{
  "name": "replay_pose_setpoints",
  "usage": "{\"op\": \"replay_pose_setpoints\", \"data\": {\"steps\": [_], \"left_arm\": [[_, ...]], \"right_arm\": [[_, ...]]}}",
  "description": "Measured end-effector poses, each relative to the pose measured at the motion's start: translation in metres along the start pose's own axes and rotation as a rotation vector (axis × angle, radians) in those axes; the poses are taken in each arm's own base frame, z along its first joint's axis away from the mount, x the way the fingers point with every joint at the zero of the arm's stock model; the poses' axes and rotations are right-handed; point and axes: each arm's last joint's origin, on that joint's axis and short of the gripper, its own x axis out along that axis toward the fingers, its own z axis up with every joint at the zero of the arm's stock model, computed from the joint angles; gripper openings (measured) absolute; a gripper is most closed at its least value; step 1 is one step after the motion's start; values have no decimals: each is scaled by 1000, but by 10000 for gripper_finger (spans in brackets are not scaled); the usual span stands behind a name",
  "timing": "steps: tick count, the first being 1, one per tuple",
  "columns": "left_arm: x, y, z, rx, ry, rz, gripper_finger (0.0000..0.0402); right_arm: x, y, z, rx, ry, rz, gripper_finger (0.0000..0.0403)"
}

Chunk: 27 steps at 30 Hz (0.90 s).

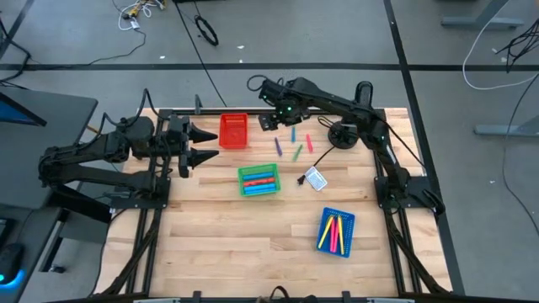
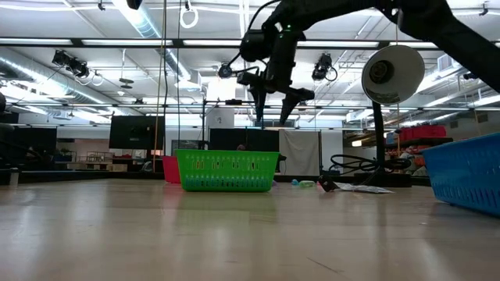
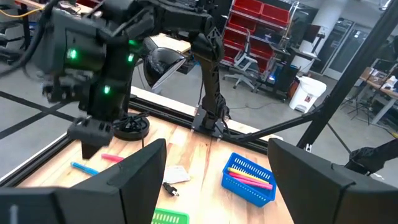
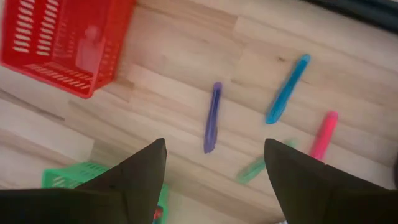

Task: Pick & Place Markers
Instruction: Put the small purple pen into the red bin

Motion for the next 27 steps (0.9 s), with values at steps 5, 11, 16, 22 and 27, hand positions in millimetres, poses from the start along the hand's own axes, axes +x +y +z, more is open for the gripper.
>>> {"op": "replay_pose_setpoints", "data": {"steps": [5,11,16,22,27], "left_arm": [[0,0,0,0,0,0,284],[0,0,0,0,1,0,284],[0,0,0,0,1,0,284],[0,0,0,-1,2,-1,284],[0,0,0,-1,1,0,284]], "right_arm": [[20,7,-2,-14,32,-25,272],[44,14,-5,-15,63,-55,272],[64,16,-7,-6,76,-68,272],[98,6,-16,27,119,-115,272],[122,2,-26,43,126,-124,272]]}}
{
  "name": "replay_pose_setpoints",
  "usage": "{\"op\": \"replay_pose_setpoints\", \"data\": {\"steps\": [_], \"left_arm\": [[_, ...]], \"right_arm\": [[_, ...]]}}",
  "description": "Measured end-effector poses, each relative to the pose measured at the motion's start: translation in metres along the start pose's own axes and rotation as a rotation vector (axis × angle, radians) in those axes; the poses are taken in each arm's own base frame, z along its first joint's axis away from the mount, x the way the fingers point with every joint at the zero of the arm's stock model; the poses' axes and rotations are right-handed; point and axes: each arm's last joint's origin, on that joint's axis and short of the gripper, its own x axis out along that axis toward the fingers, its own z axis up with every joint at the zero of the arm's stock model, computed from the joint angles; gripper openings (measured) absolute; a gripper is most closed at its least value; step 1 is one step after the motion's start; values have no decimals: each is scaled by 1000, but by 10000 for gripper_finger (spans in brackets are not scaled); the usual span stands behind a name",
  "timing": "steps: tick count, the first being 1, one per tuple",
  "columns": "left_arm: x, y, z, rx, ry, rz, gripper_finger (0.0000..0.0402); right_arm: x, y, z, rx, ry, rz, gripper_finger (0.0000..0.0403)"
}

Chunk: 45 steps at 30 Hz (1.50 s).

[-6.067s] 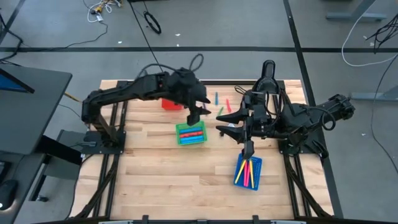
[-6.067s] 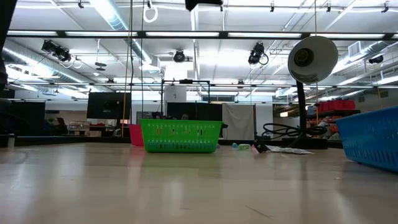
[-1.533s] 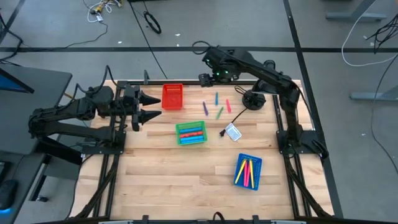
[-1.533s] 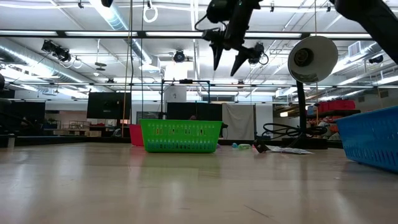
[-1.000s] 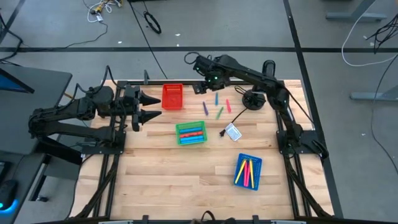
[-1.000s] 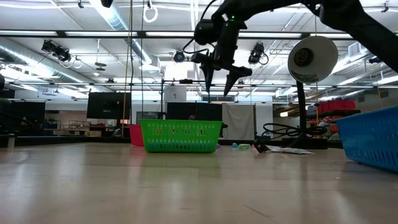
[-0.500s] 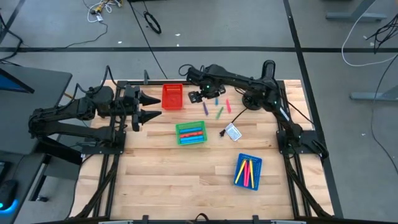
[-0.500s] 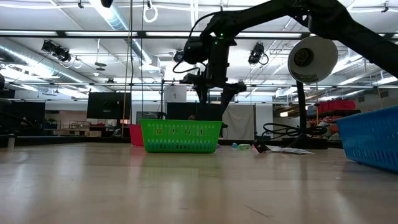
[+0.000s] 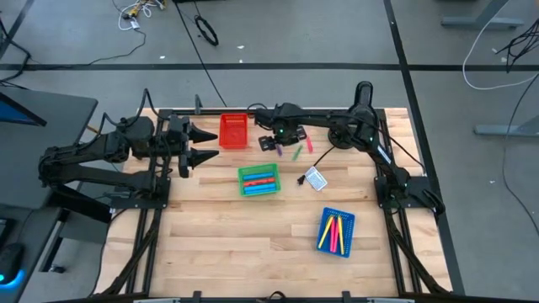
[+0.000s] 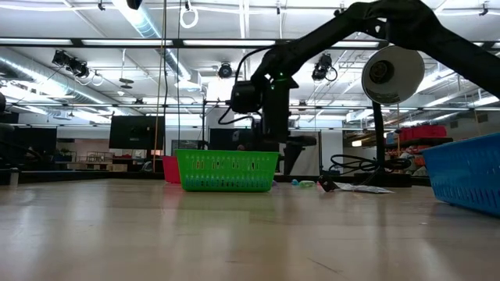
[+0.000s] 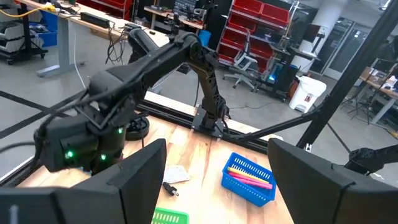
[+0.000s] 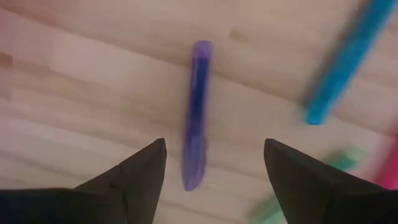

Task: Pick & Place Markers
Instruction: Put the small purple pen into the red bin

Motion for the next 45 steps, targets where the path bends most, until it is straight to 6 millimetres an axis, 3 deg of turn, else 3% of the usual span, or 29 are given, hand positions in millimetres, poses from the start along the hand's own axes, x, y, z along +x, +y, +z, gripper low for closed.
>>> {"op": "replay_pose_setpoints", "data": {"steps": [8,13,18,29,33,36,45], "left_arm": [[0,0,-2,1,17,5,284],[0,1,-2,1,19,5,284],[0,0,-2,1,22,-4,284],[0,0,-2,1,27,-22,284],[0,0,-2,1,26,-23,284],[0,0,-1,2,16,-5,284],[0,2,0,3,-7,50,284]], "right_arm": [[14,11,-9,-23,-40,50,268],[18,12,-10,-25,-42,39,244],[18,10,-10,-6,-55,14,191],[18,8,-12,-16,-51,-16,27],[14,9,-19,-59,-34,-43,15],[0,10,-24,-80,-47,-29,25],[-80,6,-39,-154,-233,47,18]]}}
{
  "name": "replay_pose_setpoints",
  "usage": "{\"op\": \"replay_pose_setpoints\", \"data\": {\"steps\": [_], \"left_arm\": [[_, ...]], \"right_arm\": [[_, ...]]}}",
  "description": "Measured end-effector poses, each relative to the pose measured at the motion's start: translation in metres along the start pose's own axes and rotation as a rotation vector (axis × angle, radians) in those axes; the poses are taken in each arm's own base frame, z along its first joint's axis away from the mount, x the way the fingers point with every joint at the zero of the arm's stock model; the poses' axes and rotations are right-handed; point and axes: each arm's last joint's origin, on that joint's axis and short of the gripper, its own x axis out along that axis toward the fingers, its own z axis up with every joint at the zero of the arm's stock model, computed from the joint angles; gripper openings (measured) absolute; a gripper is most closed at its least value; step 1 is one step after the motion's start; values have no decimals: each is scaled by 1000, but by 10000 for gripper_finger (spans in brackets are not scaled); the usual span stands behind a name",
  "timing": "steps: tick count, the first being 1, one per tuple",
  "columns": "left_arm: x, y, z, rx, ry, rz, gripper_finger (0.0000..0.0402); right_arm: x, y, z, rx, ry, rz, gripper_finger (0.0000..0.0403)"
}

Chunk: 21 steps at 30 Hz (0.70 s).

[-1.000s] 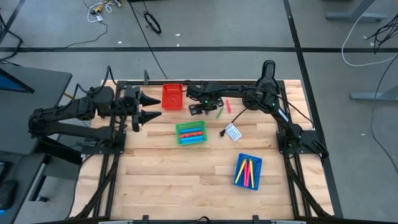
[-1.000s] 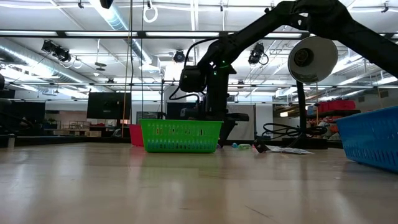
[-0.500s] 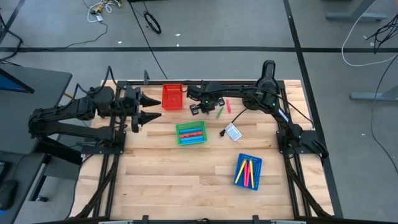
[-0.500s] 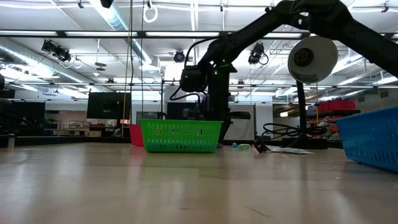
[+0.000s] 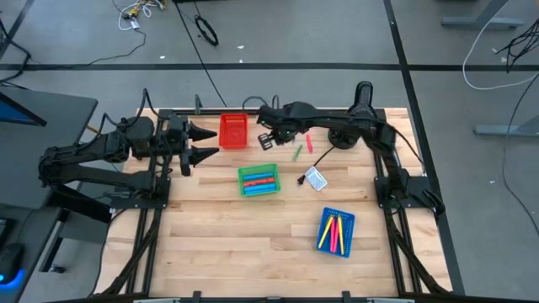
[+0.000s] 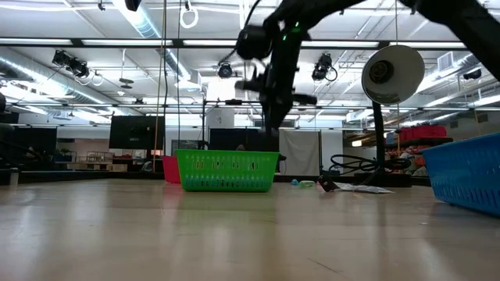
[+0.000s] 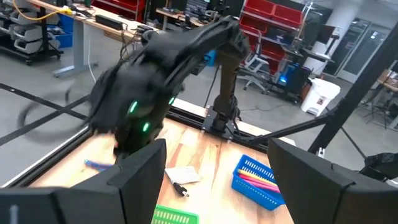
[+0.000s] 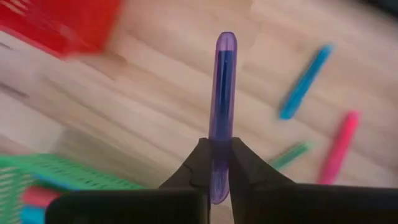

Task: Pick & Place Markers
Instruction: Put the small purple pen into the red bin

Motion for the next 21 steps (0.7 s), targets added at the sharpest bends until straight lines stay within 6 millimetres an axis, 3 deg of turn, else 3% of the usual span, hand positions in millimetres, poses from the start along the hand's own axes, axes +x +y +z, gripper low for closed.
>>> {"op": "replay_pose_setpoints", "data": {"steps": [14,21], "left_arm": [[-1,-1,10,26,-111,32,284],[-1,-1,13,32,-155,50,284]], "right_arm": [[-148,-5,-16,-210,-416,307,18],[-198,-1,-27,-331,-643,464,18]]}}
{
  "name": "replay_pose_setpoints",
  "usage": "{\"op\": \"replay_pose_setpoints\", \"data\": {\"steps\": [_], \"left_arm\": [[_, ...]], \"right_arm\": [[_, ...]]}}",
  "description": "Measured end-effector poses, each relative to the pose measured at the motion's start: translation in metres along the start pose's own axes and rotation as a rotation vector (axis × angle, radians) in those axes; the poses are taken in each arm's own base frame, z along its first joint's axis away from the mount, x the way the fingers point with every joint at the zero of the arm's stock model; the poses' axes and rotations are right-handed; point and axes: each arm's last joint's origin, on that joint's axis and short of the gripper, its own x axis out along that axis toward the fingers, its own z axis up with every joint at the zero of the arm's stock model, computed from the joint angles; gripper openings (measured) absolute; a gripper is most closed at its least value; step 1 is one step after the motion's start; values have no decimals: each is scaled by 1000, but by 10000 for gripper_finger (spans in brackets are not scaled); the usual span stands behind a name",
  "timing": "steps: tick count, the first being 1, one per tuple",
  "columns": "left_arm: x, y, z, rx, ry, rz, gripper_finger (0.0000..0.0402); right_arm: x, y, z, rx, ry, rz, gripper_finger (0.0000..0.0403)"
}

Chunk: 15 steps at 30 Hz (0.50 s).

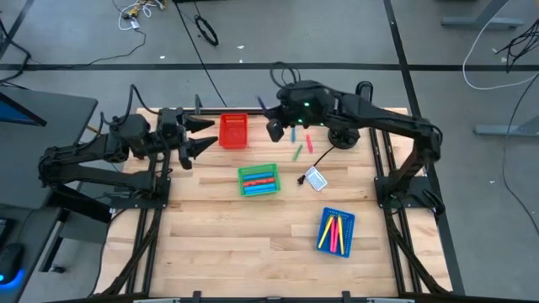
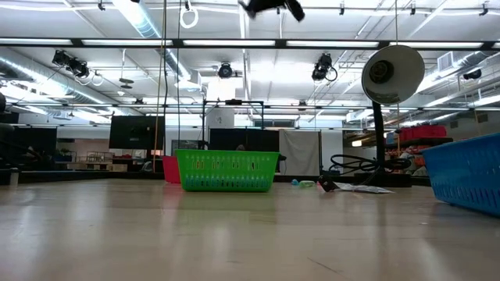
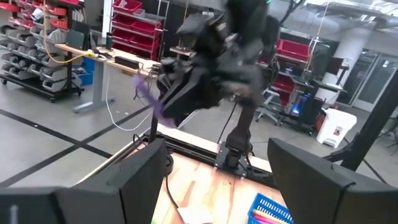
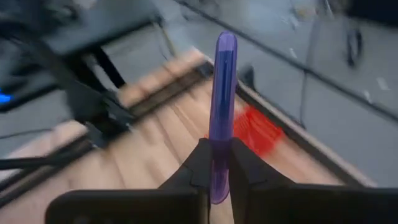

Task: Pick & Place Markers
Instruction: Put the small purple pen into the red bin

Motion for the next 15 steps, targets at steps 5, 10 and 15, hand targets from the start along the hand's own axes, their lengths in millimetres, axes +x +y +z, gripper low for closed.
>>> {"op": "replay_pose_setpoints", "data": {"steps": [5,10,15], "left_arm": [[0,0,0,0,1,0,284],[0,0,0,-1,-1,-1,284],[0,0,1,-1,-8,-2,284]], "right_arm": [[-20,20,10,-86,-122,159,18],[-32,43,15,-185,-241,281,18],[-40,61,13,-302,-300,364,18]]}}
